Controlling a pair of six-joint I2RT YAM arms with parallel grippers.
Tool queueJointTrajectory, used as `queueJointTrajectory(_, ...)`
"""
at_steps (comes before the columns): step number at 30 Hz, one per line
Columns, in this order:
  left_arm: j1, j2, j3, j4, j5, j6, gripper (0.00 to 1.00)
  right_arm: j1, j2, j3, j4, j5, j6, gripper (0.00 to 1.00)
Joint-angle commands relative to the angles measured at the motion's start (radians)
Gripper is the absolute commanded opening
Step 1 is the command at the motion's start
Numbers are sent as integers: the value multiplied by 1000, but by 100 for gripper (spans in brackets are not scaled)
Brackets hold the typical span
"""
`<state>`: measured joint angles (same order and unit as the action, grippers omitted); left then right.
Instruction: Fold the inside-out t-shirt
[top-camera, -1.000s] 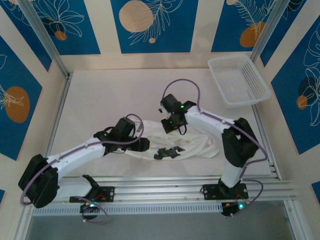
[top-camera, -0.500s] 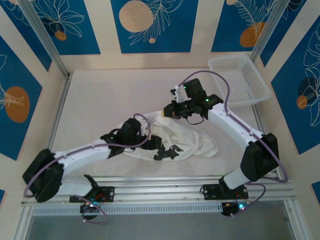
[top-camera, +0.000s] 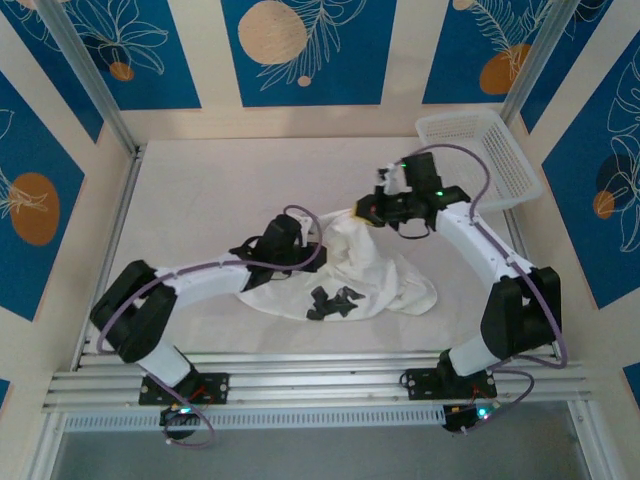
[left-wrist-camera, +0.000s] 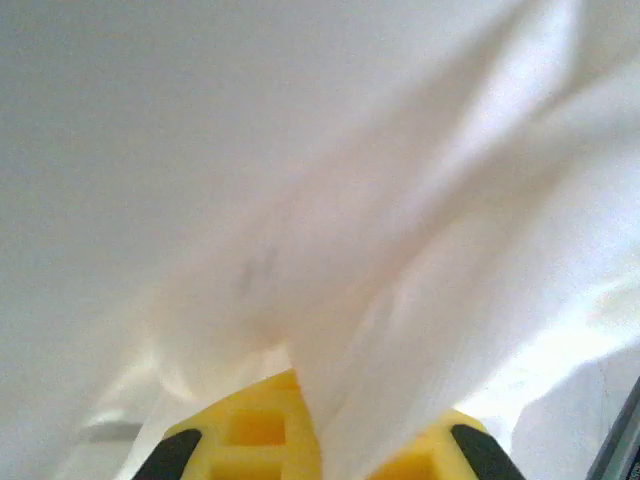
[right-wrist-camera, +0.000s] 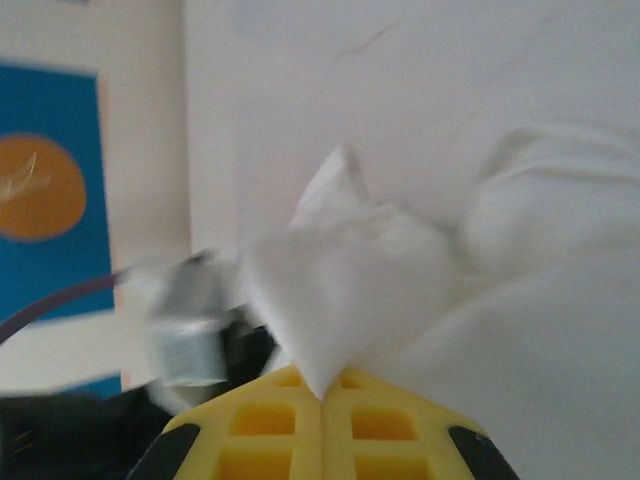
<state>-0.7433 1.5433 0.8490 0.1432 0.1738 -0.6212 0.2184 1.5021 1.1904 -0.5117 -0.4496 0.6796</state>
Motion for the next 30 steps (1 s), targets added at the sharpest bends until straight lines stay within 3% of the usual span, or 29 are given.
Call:
queueJointTrajectory(1, 25, -137, -91, -138, -46, 30, 0, -124, 37, -78, -37, 6, -36, 3)
queueJointTrajectory(6, 25, -299, -216, -223, -67, 6, 0, -185, 139, -180, 30, -15, -46, 5)
queueJointTrajectory(9, 25, -335, -257, -221, -62, -16, 0, -145, 131, -213, 43, -7, -40, 17)
queueJointTrajectory(11, 25, -332, -265, -217, -63, -22, 0, -117, 79, -233, 56, 25, -32, 28)
queueJointTrajectory(18, 25, -292, -210, -207, -50, -1, 0, -5, -285, -343, 130, 332, 9, 59)
queueJointTrajectory(23, 26, -287, -174, -214, -97, 6, 0, 135, -464, -473, 239, 472, 11, 80)
queueJointTrajectory(26, 27, -282, -150, -237, -121, 20, 0, 213, -487, -498, 183, 527, 127, 76)
queueJointTrajectory(30, 31, -272, -130, -279, -156, 5, 0, 323, -402, -491, 106, 553, 248, 65)
